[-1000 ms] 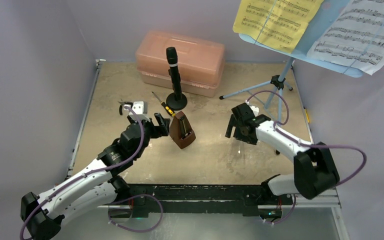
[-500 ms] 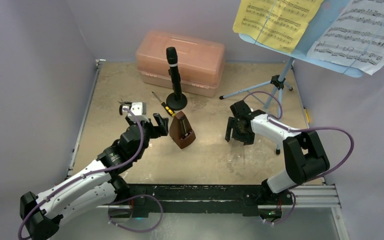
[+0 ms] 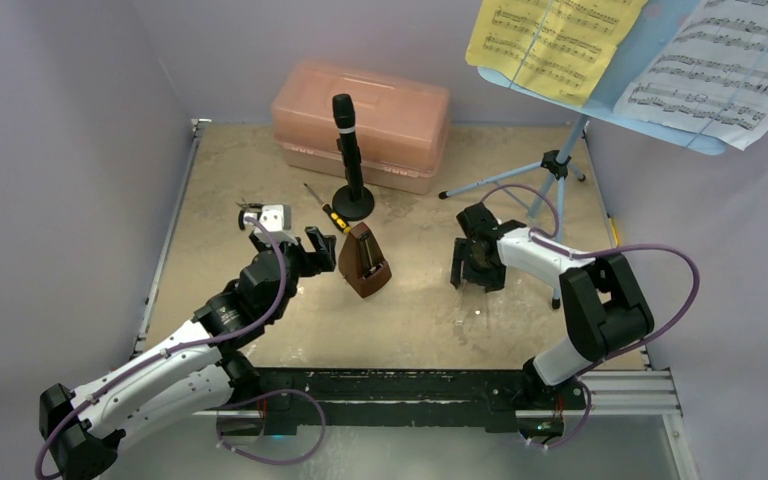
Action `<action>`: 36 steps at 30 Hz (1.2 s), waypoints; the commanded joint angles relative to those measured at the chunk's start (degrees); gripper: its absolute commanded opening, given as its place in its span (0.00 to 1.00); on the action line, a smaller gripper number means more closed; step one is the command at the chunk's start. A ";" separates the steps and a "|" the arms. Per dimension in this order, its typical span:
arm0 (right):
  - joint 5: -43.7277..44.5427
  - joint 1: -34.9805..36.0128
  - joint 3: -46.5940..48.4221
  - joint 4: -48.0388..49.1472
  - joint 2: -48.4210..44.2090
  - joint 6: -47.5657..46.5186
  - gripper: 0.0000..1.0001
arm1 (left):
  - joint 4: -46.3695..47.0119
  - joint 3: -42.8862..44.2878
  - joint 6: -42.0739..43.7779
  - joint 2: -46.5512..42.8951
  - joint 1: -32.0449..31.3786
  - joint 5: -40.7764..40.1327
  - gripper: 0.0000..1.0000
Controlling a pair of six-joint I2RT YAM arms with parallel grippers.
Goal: Pack up the instrument practice props
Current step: Pick up the cover of the metronome from the center of the board.
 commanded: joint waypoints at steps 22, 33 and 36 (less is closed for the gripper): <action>-1.47 6.93 -2.28 -2.66 -0.33 2.94 0.68 | -0.53 0.87 0.46 -0.73 -0.49 -1.19 0.82; 0.76 11.96 1.58 -1.50 -2.16 4.00 0.33 | -0.59 0.91 0.20 -1.12 -0.45 -0.73 0.82; 1.51 13.06 2.80 -0.01 -4.10 3.91 0.32 | -0.59 0.88 0.20 -1.06 -0.51 -0.71 0.82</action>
